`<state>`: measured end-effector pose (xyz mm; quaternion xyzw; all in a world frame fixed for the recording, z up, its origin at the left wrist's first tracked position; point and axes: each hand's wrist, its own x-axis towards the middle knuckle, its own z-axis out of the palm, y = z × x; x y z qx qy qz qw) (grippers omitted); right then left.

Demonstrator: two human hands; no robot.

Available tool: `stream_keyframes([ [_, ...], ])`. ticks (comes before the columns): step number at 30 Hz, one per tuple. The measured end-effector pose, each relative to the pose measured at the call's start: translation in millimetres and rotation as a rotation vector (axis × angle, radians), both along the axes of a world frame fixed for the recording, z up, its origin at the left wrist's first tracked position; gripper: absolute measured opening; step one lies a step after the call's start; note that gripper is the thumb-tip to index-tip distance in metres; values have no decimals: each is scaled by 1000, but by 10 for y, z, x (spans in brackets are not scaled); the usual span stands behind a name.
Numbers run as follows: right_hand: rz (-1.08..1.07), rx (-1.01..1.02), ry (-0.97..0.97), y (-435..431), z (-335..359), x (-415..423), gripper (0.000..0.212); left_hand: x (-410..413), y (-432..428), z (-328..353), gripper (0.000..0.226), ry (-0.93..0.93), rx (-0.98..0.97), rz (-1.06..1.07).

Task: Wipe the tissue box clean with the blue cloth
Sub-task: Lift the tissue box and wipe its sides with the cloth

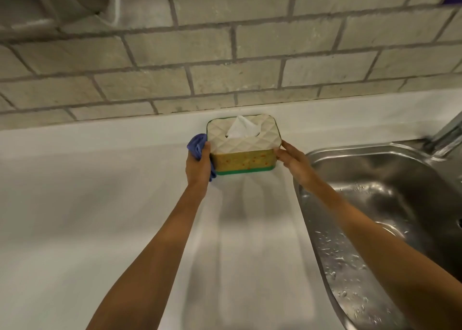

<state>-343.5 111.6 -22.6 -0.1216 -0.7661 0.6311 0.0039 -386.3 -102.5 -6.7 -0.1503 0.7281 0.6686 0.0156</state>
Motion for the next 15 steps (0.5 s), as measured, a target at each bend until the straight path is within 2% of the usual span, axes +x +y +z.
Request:
stream_keyframes([
  [5, -50, -12, 67, -68, -25, 124, 44, 123, 8, 14, 16, 49, -103, 11],
  [9, -74, -4, 74, -96, -3, 384, 49, 353, -47, 73, 31, 54, -178, 0],
  [15, -129, 27, 61, -155, 166, 907, 58, 754, -135, 168, 38, 13, -288, -5],
])
